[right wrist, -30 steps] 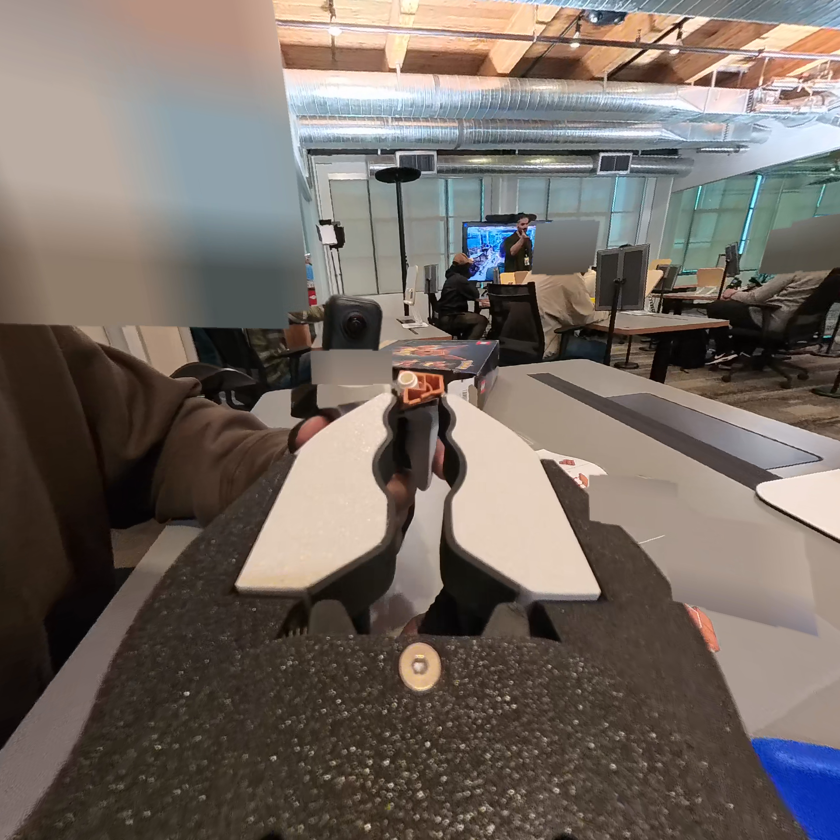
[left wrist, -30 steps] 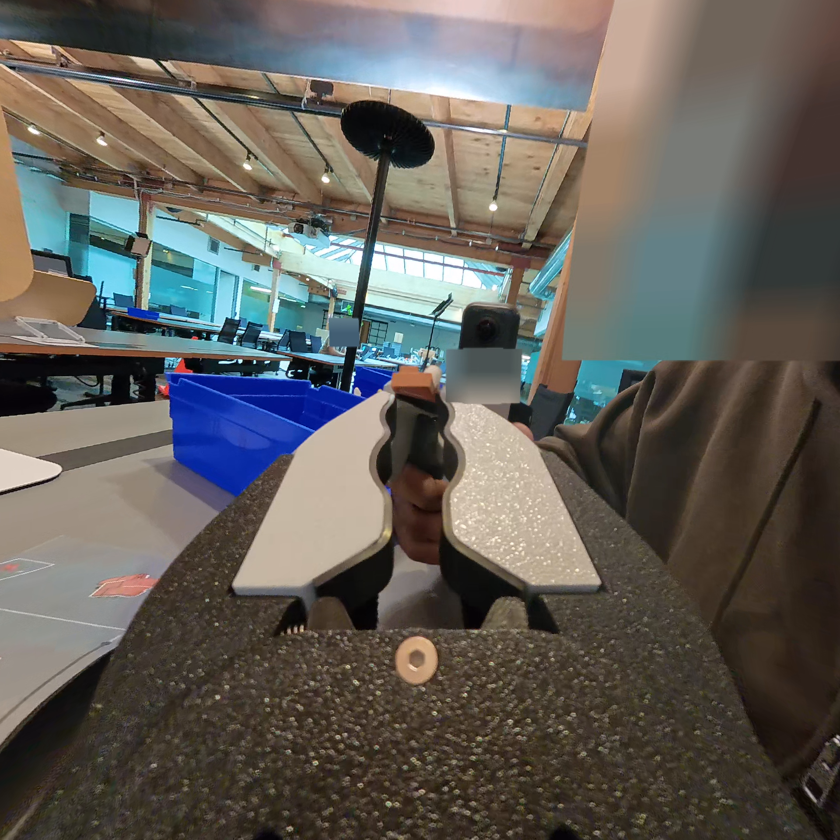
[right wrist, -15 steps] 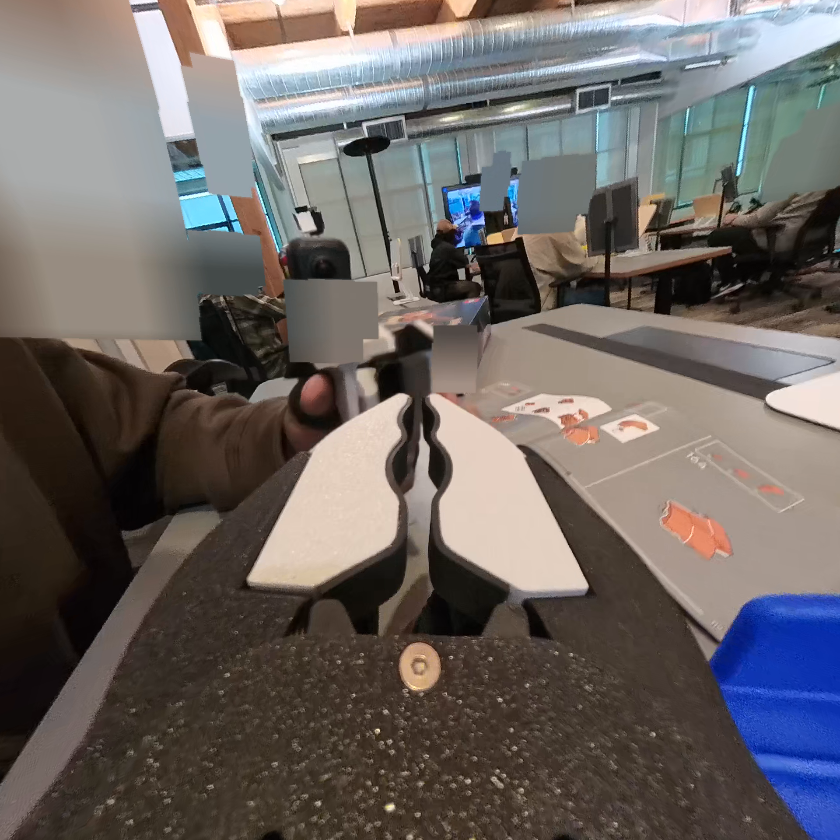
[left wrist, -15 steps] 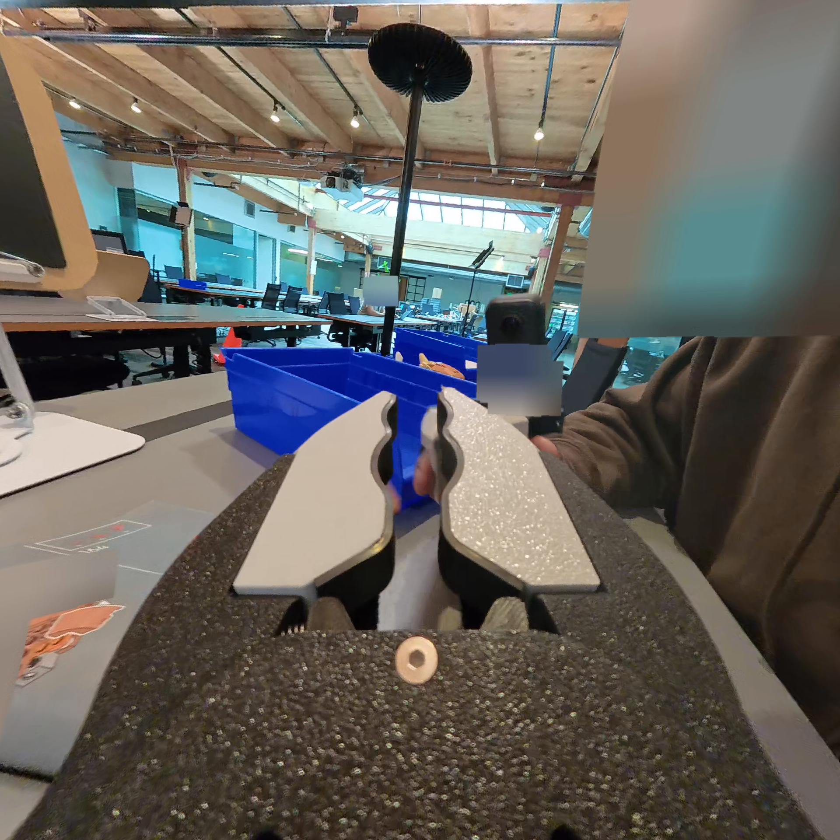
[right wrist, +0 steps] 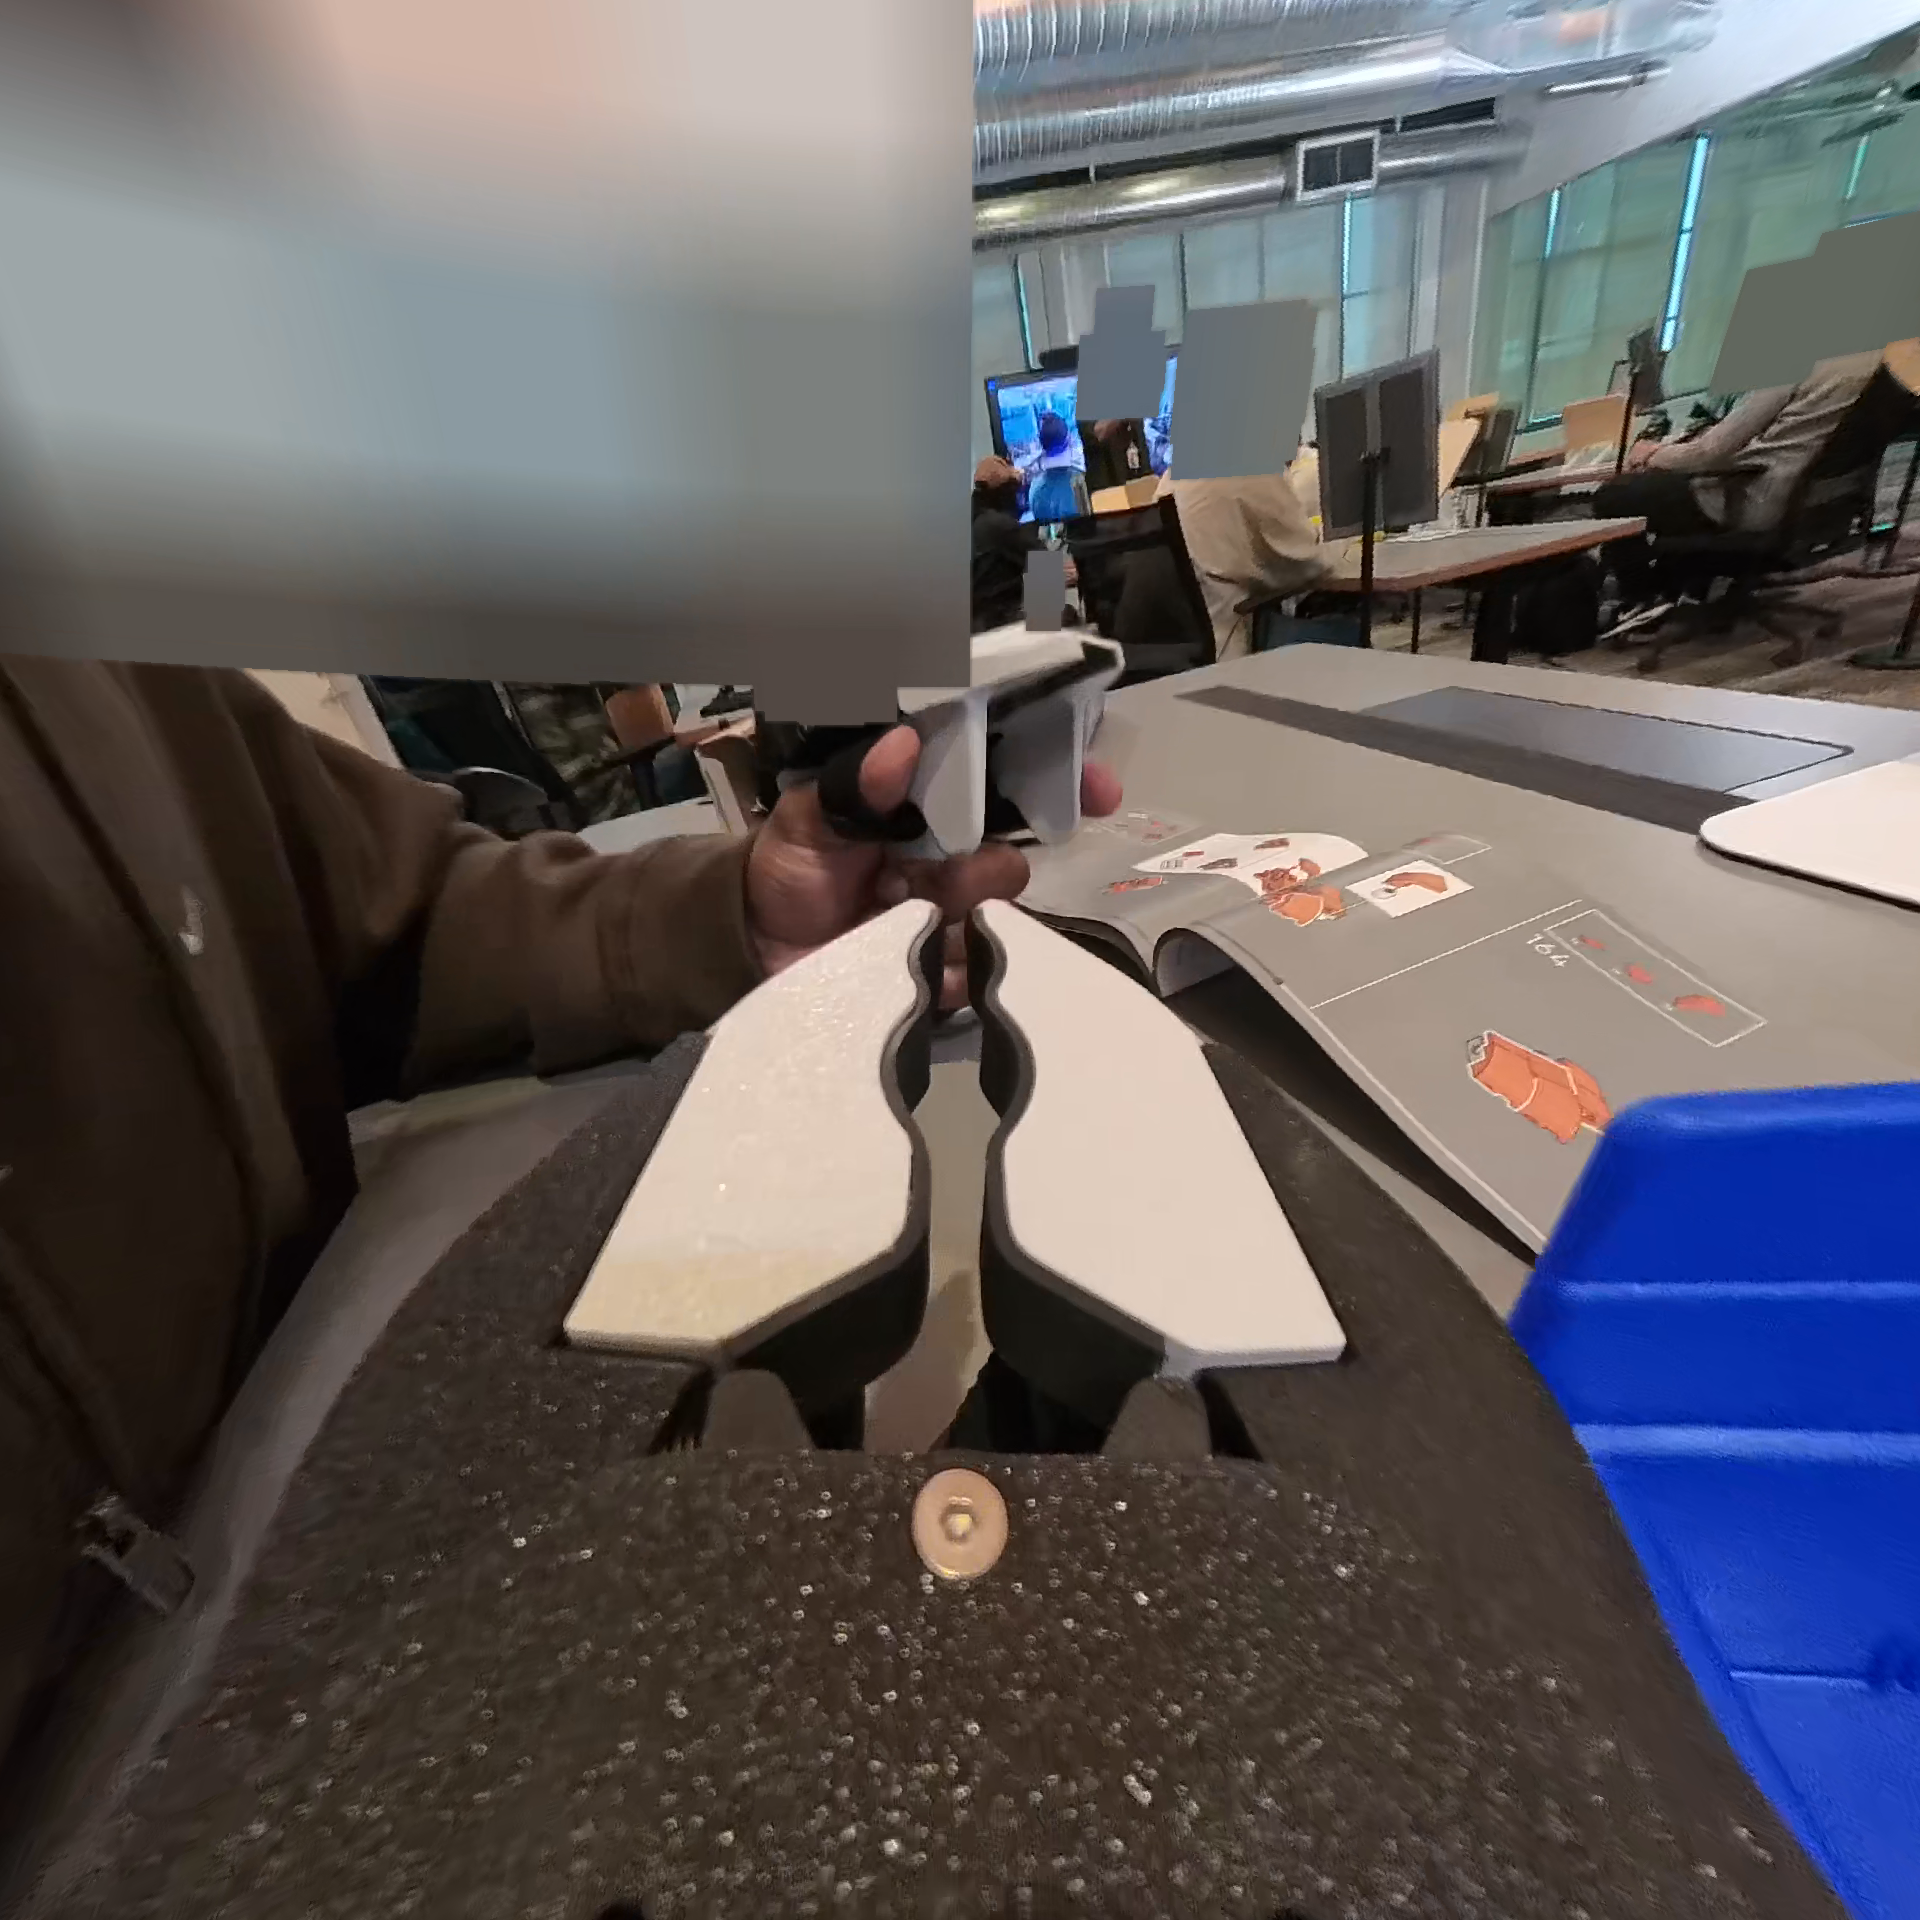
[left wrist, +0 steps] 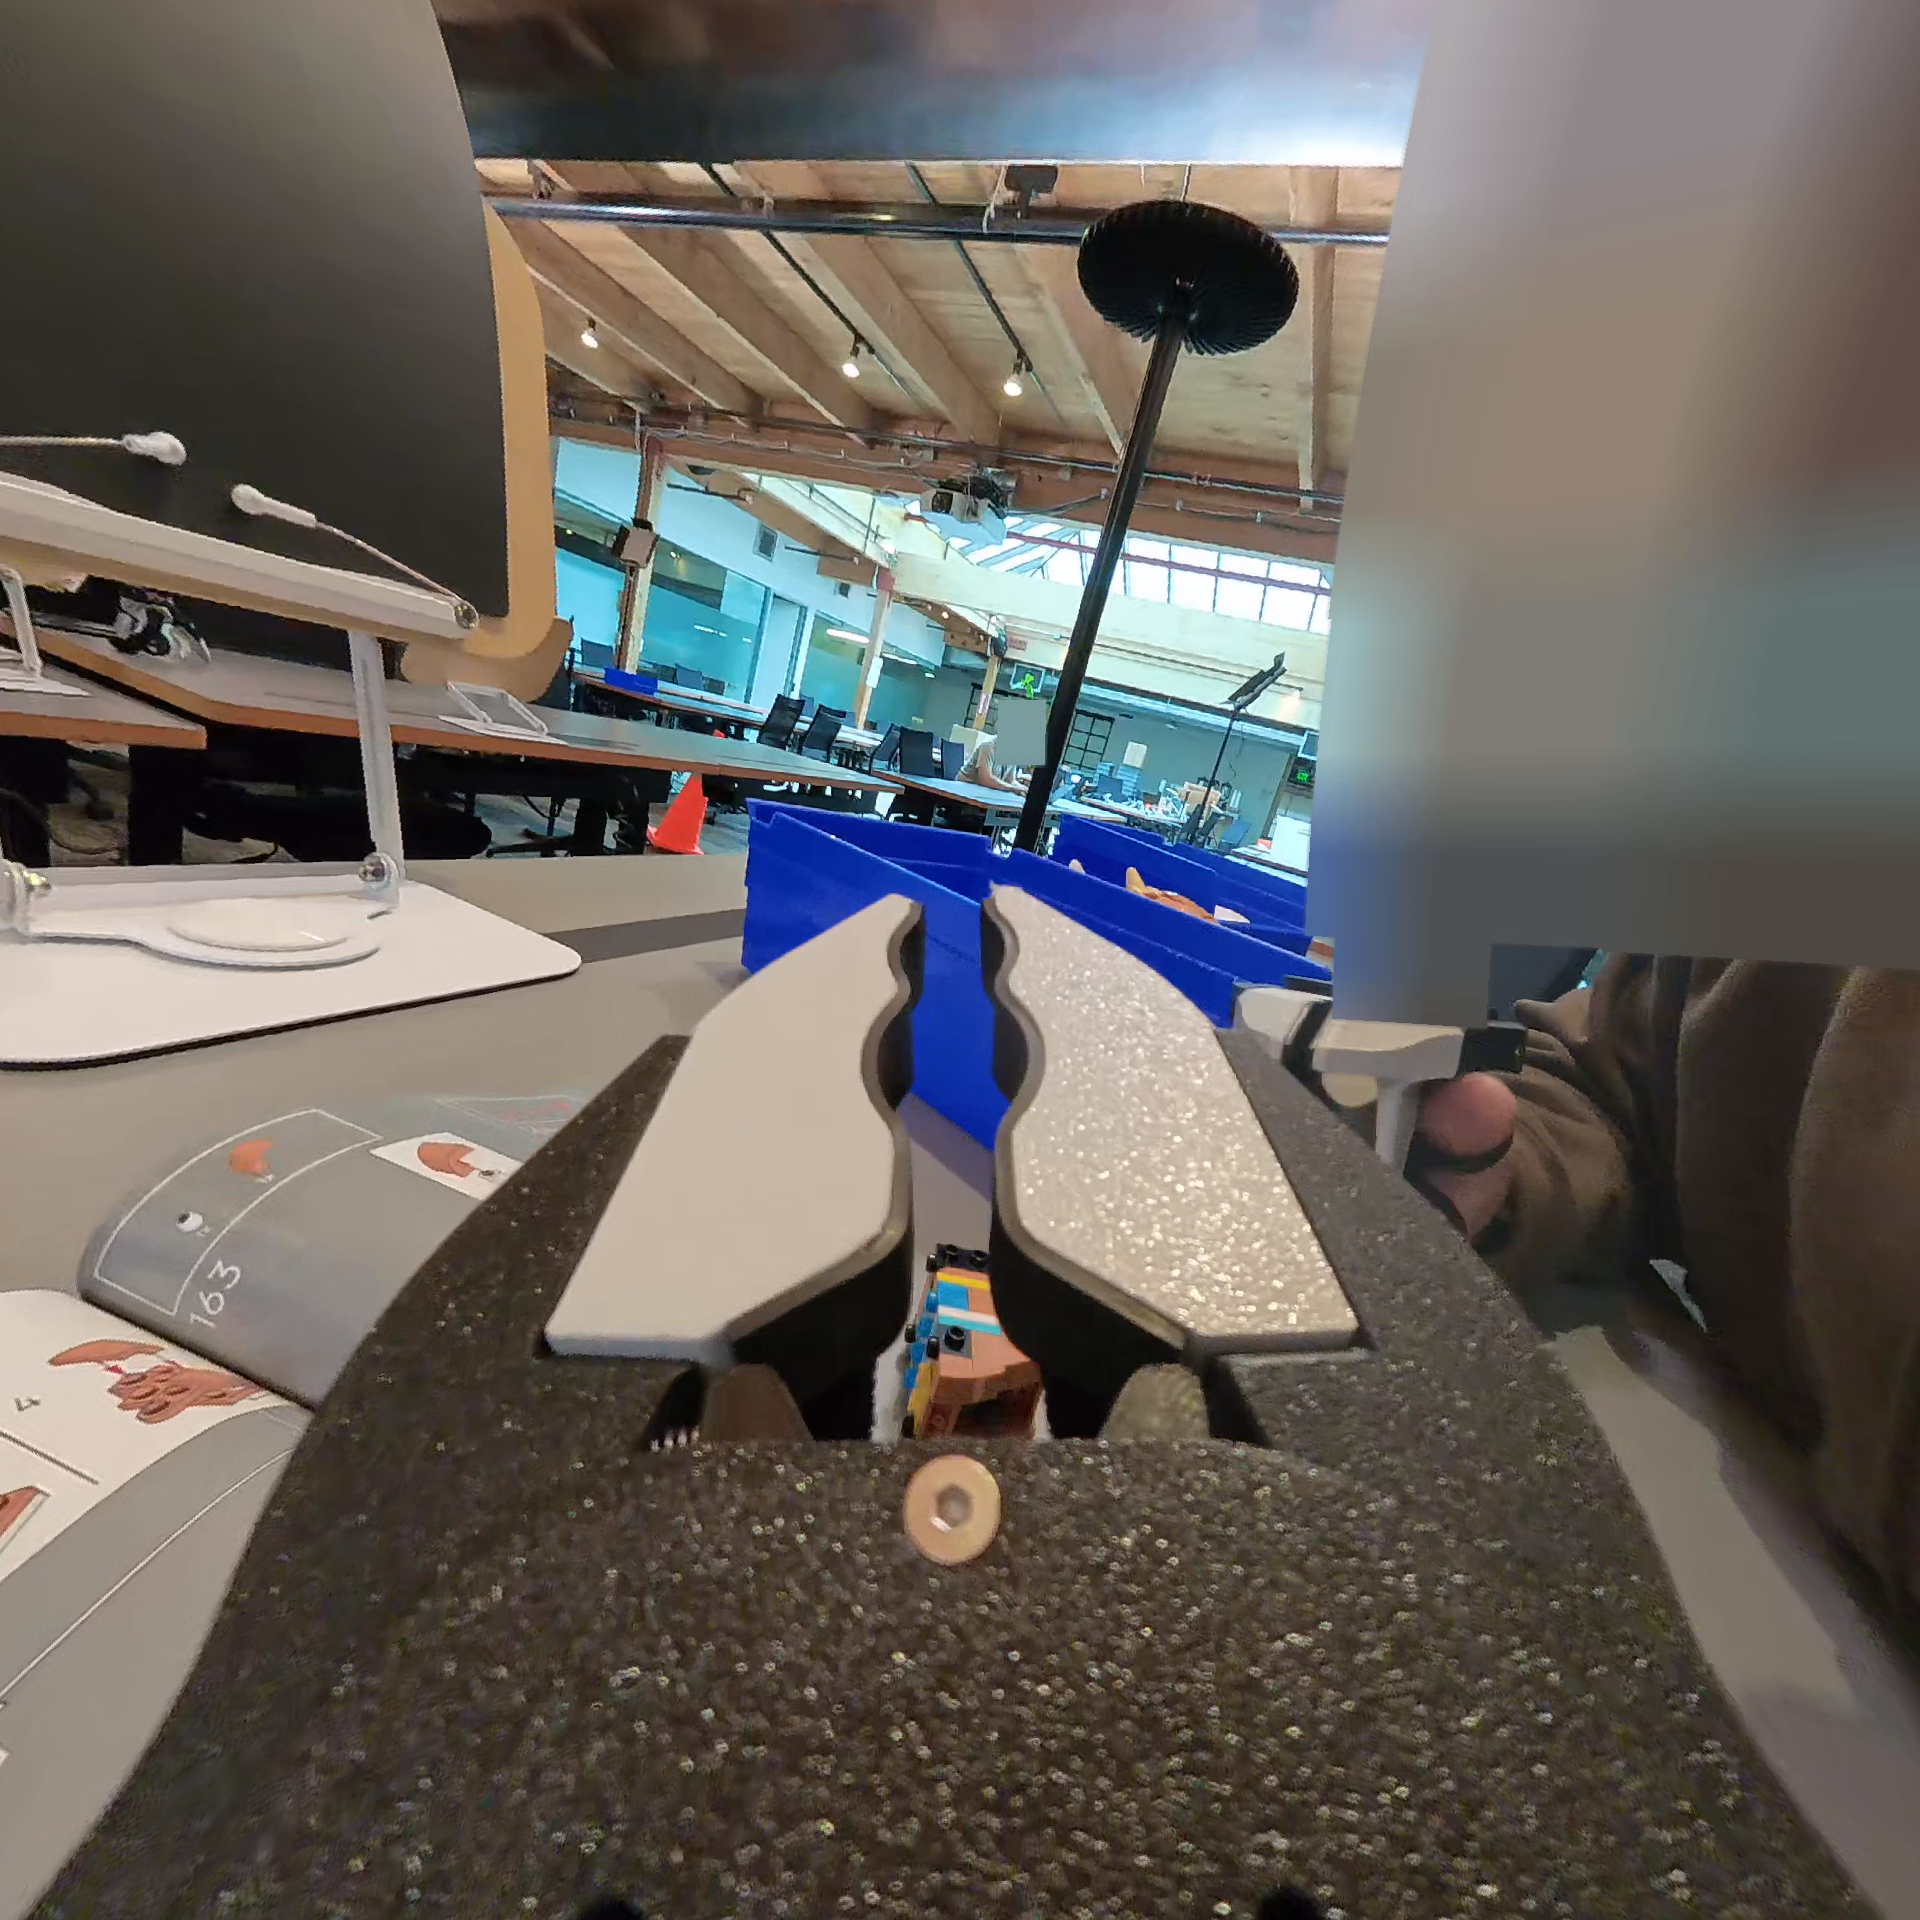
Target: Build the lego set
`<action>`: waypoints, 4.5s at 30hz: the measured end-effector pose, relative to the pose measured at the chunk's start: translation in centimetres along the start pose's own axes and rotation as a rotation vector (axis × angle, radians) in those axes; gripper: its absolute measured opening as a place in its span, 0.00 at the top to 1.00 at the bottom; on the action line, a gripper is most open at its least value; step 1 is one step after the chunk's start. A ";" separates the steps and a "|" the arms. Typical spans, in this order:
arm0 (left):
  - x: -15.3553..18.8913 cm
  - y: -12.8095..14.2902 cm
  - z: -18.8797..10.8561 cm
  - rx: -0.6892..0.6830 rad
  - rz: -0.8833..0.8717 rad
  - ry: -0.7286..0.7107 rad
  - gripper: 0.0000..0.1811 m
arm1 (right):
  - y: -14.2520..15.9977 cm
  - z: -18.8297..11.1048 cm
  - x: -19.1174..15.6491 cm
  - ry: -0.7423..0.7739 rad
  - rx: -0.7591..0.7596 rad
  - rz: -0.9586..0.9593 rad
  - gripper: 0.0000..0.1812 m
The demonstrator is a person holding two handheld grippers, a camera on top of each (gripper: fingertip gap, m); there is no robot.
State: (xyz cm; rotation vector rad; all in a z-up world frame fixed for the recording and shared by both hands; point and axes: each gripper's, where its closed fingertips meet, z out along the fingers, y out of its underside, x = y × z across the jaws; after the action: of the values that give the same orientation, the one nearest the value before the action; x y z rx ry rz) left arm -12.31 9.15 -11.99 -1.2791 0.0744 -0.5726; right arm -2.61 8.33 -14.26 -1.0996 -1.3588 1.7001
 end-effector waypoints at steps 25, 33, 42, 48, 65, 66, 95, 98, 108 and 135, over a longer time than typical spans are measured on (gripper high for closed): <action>4.4 7.6 -3.2 -0.636 0.297 0.406 0.84 | -1.3 -1.8 -0.5 -0.038 0.087 -0.116 0.98; 3.2 9.8 -5.1 -0.814 0.351 0.385 0.85 | -0.4 -3.1 0.4 0.071 -0.002 -0.243 0.98; 2.5 11.9 -5.1 -0.950 0.359 0.313 0.86 | 1.2 -4.4 2.5 0.173 -0.162 -0.213 0.98; 2.0 13.1 -5.3 -1.032 0.400 0.284 0.87 | 1.8 -4.4 3.1 0.218 -0.216 -0.234 0.98; 2.7 13.8 -4.9 -1.049 0.431 0.288 0.90 | 4.3 -5.2 3.7 0.317 -0.418 -0.308 0.96; 2.8 13.8 -4.9 -1.049 0.432 0.291 0.90 | 4.3 -5.2 3.8 0.318 -0.417 -0.306 0.96; 2.9 12.2 -4.8 -0.955 0.363 0.323 0.98 | 1.6 -6.1 4.5 0.392 -0.240 -0.353 0.96; 2.9 12.3 -4.9 -0.964 0.368 0.324 0.94 | 1.3 -6.2 4.4 0.398 -0.214 -0.369 0.96; 3.1 12.3 -5.3 -0.957 0.412 0.336 0.89 | 1.2 -6.0 4.2 0.396 -0.214 -0.413 0.96; 0.2 10.4 -8.4 -0.903 0.617 0.005 0.90 | 2.7 -5.5 3.2 0.378 -0.305 -0.577 0.96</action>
State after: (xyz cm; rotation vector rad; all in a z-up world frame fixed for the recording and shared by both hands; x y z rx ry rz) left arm -11.40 3.37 -24.03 -2.0030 0.7733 0.0300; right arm 1.10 12.73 -17.98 -0.9957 -1.5214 0.8458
